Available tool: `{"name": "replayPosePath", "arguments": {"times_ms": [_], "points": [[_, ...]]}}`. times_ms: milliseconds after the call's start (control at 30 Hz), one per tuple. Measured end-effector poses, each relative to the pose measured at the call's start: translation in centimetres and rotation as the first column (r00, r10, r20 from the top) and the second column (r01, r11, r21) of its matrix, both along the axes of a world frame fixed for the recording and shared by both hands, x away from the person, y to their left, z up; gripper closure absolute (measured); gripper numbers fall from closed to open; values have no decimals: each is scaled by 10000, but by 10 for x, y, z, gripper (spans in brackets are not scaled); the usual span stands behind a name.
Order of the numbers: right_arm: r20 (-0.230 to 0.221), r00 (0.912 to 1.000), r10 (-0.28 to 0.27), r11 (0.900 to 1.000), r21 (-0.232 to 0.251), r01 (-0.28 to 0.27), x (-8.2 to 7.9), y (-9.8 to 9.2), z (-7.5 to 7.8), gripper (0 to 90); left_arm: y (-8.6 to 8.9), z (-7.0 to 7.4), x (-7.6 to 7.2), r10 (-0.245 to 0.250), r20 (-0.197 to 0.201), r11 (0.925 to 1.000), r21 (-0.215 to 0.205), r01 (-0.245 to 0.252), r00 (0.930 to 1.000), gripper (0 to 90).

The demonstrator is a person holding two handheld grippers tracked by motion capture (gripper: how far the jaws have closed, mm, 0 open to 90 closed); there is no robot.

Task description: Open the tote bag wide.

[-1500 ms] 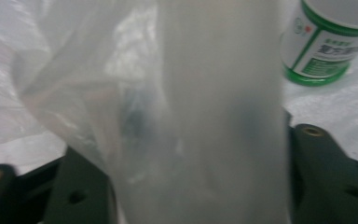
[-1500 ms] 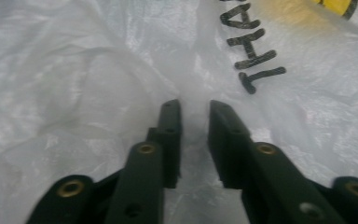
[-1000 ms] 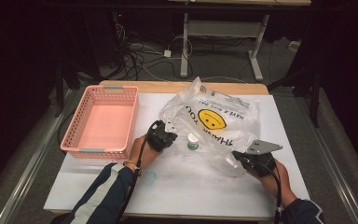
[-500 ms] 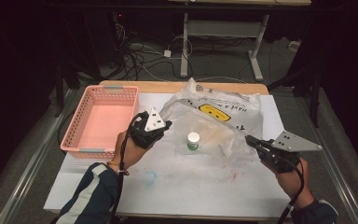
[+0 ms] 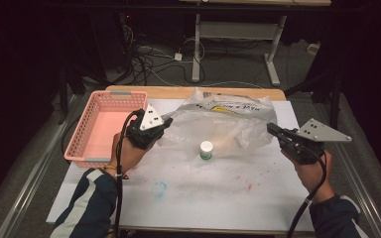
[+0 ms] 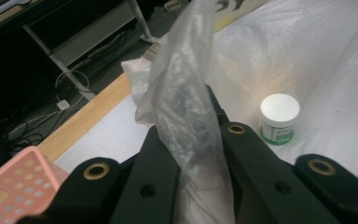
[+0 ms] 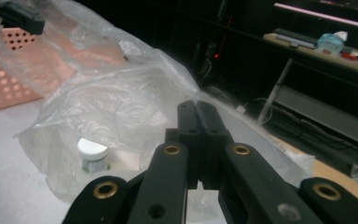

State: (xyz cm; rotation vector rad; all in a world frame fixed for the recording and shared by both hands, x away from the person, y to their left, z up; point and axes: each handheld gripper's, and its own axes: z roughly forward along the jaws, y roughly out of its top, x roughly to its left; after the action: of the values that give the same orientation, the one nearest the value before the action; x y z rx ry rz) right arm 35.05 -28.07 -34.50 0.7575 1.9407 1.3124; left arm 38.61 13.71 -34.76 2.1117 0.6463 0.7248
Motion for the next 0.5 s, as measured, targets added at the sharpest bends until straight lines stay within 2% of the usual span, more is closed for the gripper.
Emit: {"name": "replayPosePath", "arguments": {"times_ms": [167, 300, 500], "points": [[365, 9992, -153, 9999, -12, 153, 4, -1, 17, 900, 4, 12, 8, 91, 130, 9996, 272, -95, 9999, 881], [672, 9975, -213, 9996, 219, 199, 7, -2, 31, 900, 10, 21, 7, 110, 294, 9999, -117, -107, 9995, 881], [844, 9962, -229, 9994, 296, 205, 10, 0, 41, 900, 11, 26, 3, 60, 543, 9998, -205, -49, 9985, 881]]}}
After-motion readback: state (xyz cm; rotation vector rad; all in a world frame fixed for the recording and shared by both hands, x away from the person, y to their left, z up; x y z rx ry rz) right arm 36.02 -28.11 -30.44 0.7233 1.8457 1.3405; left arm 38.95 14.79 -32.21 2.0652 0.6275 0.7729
